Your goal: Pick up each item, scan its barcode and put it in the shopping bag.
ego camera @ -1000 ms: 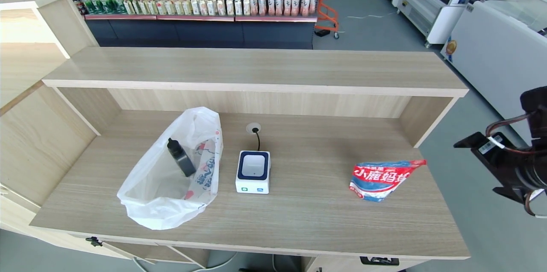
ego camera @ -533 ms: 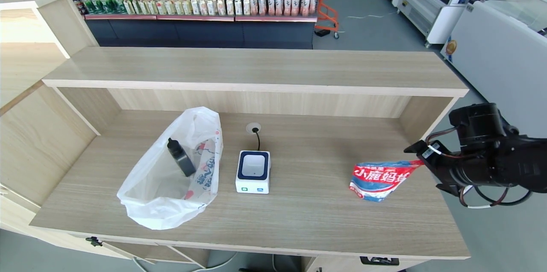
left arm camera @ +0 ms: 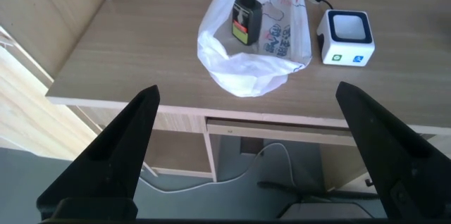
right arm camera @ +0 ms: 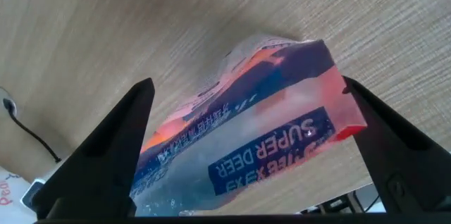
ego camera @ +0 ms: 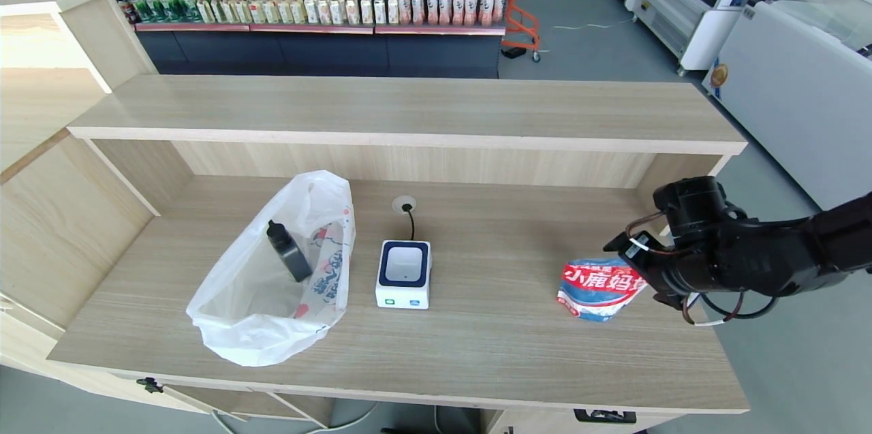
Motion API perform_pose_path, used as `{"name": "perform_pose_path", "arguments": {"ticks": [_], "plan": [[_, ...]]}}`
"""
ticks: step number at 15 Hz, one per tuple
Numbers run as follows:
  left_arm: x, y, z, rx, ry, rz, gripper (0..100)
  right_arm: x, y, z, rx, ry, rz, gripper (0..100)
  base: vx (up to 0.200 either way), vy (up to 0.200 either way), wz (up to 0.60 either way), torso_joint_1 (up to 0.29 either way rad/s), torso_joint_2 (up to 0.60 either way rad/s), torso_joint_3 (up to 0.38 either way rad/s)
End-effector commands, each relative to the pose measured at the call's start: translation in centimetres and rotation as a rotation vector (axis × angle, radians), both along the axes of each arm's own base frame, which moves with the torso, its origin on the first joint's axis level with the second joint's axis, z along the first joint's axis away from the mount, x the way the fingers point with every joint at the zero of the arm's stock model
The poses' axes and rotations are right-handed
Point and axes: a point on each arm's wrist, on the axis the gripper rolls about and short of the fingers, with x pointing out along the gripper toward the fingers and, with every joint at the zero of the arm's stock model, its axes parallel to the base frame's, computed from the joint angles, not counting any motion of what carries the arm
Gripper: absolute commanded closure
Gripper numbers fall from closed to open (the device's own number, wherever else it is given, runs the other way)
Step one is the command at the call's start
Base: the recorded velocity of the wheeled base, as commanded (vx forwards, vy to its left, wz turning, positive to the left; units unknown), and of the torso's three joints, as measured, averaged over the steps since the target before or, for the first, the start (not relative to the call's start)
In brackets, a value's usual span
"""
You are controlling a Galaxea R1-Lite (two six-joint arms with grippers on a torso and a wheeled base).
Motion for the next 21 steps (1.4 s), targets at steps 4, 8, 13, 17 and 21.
{"name": "perform_pose_path", "arguments": {"ticks": [4,8,13,17,21], "plan": [[0.0,0.0,0.0,-0.001,0.0,0.0,0,2.0,1.0,-2.8,-0.016,0.058,0.014,0,0.0,0.0,0.0,0.0,0.0,0.0],[0.0,0.0,0.0,-0.001,0.0,0.0,0,2.6,1.2,-3.6,-0.051,0.02,0.055,100,0.0,0.0,0.0,0.0,0.0,0.0],[0.0,0.0,0.0,-0.001,0.0,0.002,0,1.7,0.9,-2.8,-0.167,0.004,0.16,100,0.0,0.0,0.0,0.0,0.0,0.0],[0.0,0.0,0.0,-0.001,0.0,0.0,0,-4.5,-1.9,7.0,-0.028,-0.379,0.609,100,0.0,0.0,0.0,0.0,0.0,0.0],[0.0,0.0,0.0,-0.001,0.0,0.002,0,-8.8,-3.8,9.9,0.037,-0.631,1.117,100,0.0,0.0,0.0,0.0,0.0,0.0]]}}
